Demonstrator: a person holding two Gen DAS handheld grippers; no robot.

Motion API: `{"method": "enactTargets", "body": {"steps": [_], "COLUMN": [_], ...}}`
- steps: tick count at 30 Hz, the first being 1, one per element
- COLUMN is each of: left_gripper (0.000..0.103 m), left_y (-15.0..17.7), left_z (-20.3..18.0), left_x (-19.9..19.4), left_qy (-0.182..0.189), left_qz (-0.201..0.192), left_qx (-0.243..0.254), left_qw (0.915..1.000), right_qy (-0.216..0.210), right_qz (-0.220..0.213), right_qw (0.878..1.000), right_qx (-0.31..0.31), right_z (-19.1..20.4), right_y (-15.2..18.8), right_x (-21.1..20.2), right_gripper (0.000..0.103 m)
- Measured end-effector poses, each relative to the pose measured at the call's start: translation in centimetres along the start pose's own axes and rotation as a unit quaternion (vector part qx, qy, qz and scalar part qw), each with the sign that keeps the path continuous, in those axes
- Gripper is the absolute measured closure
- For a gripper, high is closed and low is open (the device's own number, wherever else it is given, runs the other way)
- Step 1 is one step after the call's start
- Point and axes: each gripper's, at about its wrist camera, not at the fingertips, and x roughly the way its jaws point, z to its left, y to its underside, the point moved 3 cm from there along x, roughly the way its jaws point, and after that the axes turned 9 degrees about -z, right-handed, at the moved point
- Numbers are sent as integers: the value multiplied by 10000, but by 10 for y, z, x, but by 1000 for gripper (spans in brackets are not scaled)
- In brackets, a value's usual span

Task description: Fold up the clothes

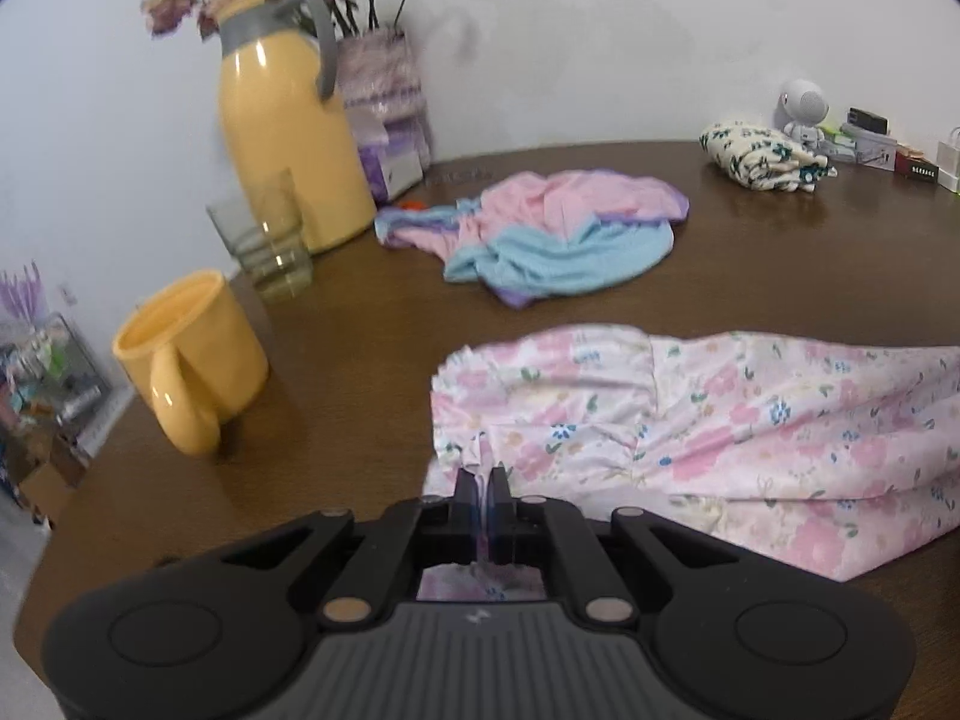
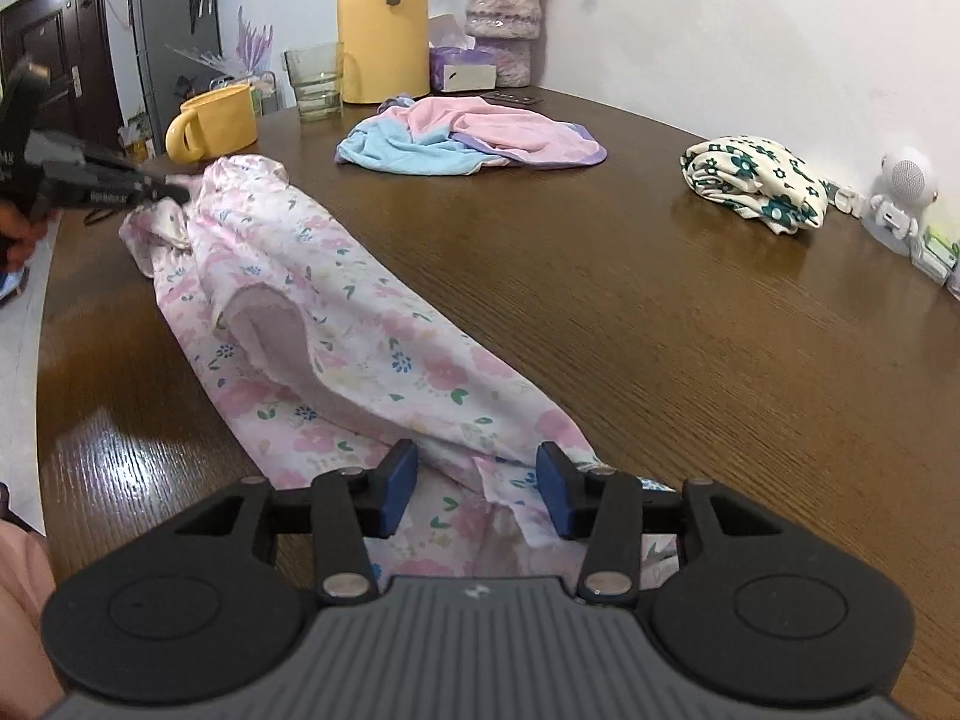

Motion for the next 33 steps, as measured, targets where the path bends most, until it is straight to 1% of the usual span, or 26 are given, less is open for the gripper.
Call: {"method": "enactTargets", "body": {"steps": [1,2,3,4,5,7,9,10,11,12,13,14,15,16,17,19,21,25,26,27,28,29,30,31,33], "left_gripper": [91,78,60,54,51,51,53,56,69,83,87,89,89,90,90,90,89,87,81,71,67,60,54,51,50], "left_y": [-1,-3,-7,-10,-15,-25,-34,-36,-38,-37,-36,-33,-29,-23,-17,-5,0,2,2,0,-3,-7,-11,-14,-19], "left_z": [0,0,1,1,1,-5,-18,-27,-37,-44,-50,-54,-55,-55,-53,-50,-44,-38,-37,-36,-36,-37,-40,-46,-61], "left_x": [-3,-9,-17,-26,-35,-50,-56,-54,-51,-45,-37,-28,-18,-11,-5,7,10,10,10,9,5,-1,-9,-15,-26], "left_qy": [0,-27,-85,-150,-177,-136,123,267,404,503,582,634,593,531,478,373,358,367,341,271,182,214,306,462,839], "left_qz": [-48,-153,-296,-452,-613,-930,-1116,-1106,-1068,-968,-837,-697,-557,-444,-343,-141,-110,-109,-103,-95,-142,-275,-438,-553,-738], "left_qx": [-14,-38,-73,-108,-124,-122,-16,109,248,354,443,471,463,455,450,440,359,253,244,229,211,203,198,259,444], "left_qw": [10000,9999,9995,9988,9979,9955,9937,9935,9931,9934,9938,9944,9956,9966,9973,9982,9987,9989,9991,9993,9995,9992,9984,9971,9927], "right_qy": [-35,-85,-136,-186,-301,-649,-1031,-1222,-1406,-1585,-1707,-1702,-1645,-1588,-1531,-1440,-1385,-1291,-1272,-1259,-1247,-1252,-1292,-1342,-1409], "right_qz": [-27,-63,-100,-136,-249,-521,-683,-764,-753,-692,-609,-488,-352,-183,3,305,438,439,431,443,463,460,398,261,-78], "right_qw": [10000,9999,9998,9997,9992,9964,9922,9895,9872,9849,9833,9838,9848,9857,9863,9864,9863,9874,9874,9872,9869,9868,9872,9880,9888], "right_qx": [-11,-31,-52,-72,-2,150,142,138,76,-18,-147,-289,-428,-531,-615,-734,-783,-801,-834,-874,-917,-915,-841,-720,-496], "right_z": [0,1,1,2,2,5,14,18,25,33,41,49,56,60,62,64,64,62,62,62,62,61,59,57,53], "right_y": [-1,-3,-5,-7,-11,-25,-41,-49,-56,-61,-66,-67,-67,-65,-60,-48,-38,-27,-24,-22,-21,-21,-23,-28,-41], "right_x": [-2,-5,-8,-11,-16,-23,-22,-22,-17,-11,-2,7,16,24,32,40,37,26,23,21,18,15,12,6,-5], "right_gripper": [59,58,58,58,58,58,59,61,68,71,75,80,83,89,92,93,93,93,93,93,93,92,92,91,89]}}
